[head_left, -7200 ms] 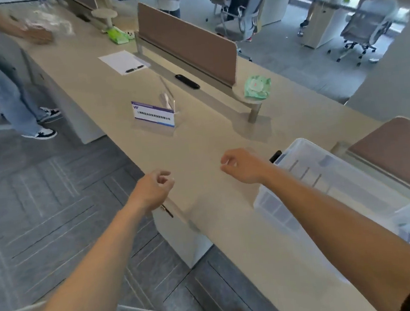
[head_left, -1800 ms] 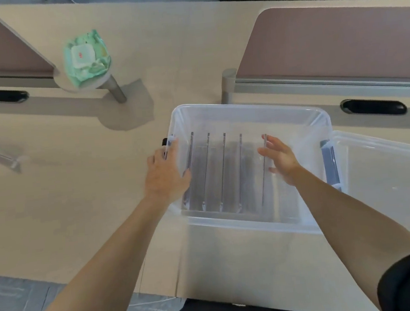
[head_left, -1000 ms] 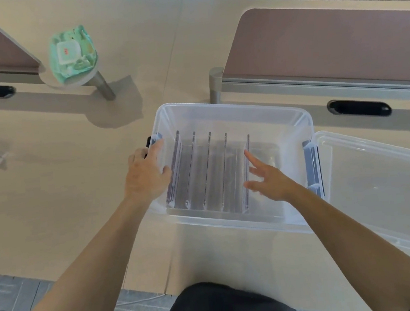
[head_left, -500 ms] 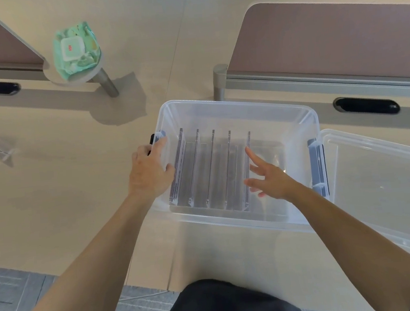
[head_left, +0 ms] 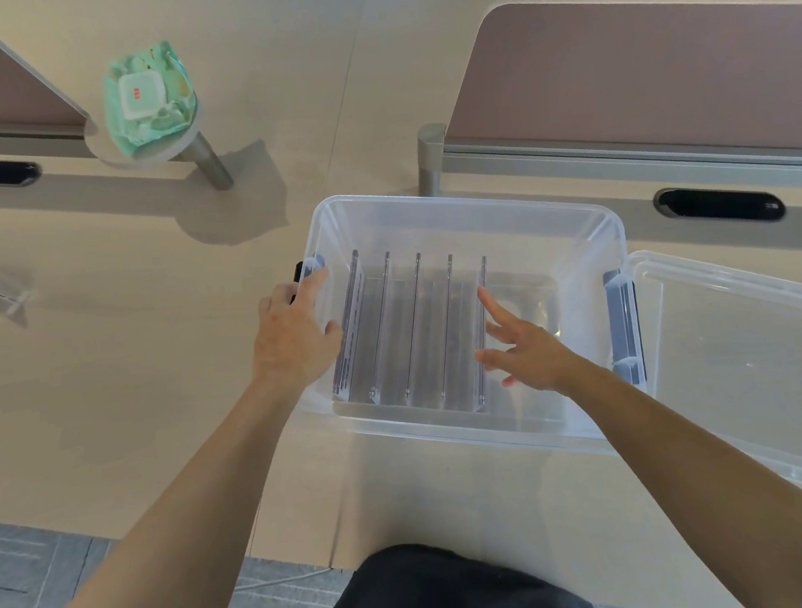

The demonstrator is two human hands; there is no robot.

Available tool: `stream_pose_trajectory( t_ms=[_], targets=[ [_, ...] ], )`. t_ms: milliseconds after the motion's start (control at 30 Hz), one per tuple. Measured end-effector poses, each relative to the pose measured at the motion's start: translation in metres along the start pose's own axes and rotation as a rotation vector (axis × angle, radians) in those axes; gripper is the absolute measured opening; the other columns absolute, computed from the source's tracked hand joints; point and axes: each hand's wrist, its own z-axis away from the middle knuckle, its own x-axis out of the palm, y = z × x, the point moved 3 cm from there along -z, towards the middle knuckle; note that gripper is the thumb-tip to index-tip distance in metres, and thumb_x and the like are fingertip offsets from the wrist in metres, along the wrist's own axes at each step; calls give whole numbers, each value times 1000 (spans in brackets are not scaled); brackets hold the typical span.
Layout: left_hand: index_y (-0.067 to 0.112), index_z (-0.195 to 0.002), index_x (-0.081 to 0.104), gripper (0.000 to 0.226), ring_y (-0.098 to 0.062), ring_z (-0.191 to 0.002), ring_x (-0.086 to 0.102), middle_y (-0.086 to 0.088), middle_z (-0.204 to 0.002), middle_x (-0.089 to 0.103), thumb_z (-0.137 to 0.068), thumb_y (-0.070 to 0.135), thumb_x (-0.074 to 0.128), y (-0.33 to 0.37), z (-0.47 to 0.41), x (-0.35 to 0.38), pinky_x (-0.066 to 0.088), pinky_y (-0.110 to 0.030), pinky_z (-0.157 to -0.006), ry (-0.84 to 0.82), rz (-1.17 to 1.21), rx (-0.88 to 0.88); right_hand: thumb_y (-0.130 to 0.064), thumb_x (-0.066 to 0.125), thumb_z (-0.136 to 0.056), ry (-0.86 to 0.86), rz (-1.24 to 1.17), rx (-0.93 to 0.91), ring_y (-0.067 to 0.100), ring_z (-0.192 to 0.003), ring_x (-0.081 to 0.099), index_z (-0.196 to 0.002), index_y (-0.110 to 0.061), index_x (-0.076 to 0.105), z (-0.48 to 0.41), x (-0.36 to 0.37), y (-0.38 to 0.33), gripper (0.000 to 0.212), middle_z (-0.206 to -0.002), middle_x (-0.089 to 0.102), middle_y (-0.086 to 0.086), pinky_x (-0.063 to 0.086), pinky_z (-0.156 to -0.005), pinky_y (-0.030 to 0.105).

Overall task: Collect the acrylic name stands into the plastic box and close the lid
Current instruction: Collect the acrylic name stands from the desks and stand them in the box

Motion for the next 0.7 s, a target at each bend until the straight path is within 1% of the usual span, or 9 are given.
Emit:
stream_pose_trajectory(
  t_ms=[200,300,367,433,500,533,600,667,700],
  targets=[
    [33,-147,33,66,-30,-121,37,-8,-128,46,-87,22,60,1,0,0,45,-41,-91,-13,-1,-11,-34,62,-94,-23,-5,-8,27,-145,35,-144,-65,-5,-1,1,1,89,-165,17,-6,56,-93,45],
    [34,-147,33,66,-30,-121,36,-7,-128,45,-87,23,60,1,0,-1,45,-41,-91,-22,2,-16,-32,64,-94,-42,-47,16,28,-140,43,-147,-61,-2,3,0,-2,90,-164,19,-2,57,-92,43],
    [35,-146,34,65,-28,-123,35,-6,-131,42,-87,26,61,-1,1,-2,43,-40,-93,-35,51,-29,-34,64,-94,-43,-12,44,27,-133,51,-149,-59,3,8,-5,-7,86,-161,28,0,58,-89,39],
    [36,-145,36,63,-26,-126,33,-5,-133,38,-87,29,61,-1,2,-4,39,-37,-97,-50,149,-38,-42,62,-94,30,151,50,26,-128,54,-150,-54,13,13,-15,-20,76,-152,44,0,52,-98,43],
    [35,-144,39,61,-26,-128,31,-6,-135,36,-87,34,61,-3,4,-7,35,-37,-103,-62,217,-33,-48,60,-93,159,314,45,24,-121,58,-149,-44,32,18,-26,-39,62,-136,60,-2,46,-104,42],
    [35,-143,41,60,-28,-128,30,-6,-135,36,-86,36,62,-4,4,-10,32,-38,-106,-55,227,-32,-49,59,-93,212,365,33,22,-118,60,-145,-39,42,21,-29,-52,55,-129,64,-4,47,-103,41],
    [36,-139,45,58,-30,-127,30,-6,-135,38,-83,44,62,-10,3,-16,28,-38,-108,-23,204,-33,-47,59,-94,255,425,0,18,-111,62,-134,-31,56,28,-31,-82,44,-120,68,-5,49,-98,38],
    [38,-133,50,57,-29,-127,30,-6,-134,41,-79,51,59,-18,1,-25,25,-35,-107,5,215,-28,-44,59,-95,253,467,-64,16,-104,63,-126,-25,63,33,-25,-113,37,-115,70,-3,49,-91,31],
    [38,-130,52,54,-28,-128,31,-4,-133,43,-77,50,58,-22,1,-32,25,-34,-106,16,250,-31,-43,59,-95,248,492,-106,15,-101,64,-123,-24,65,34,-20,-128,34,-113,70,-3,46,-87,28]
  ],
)
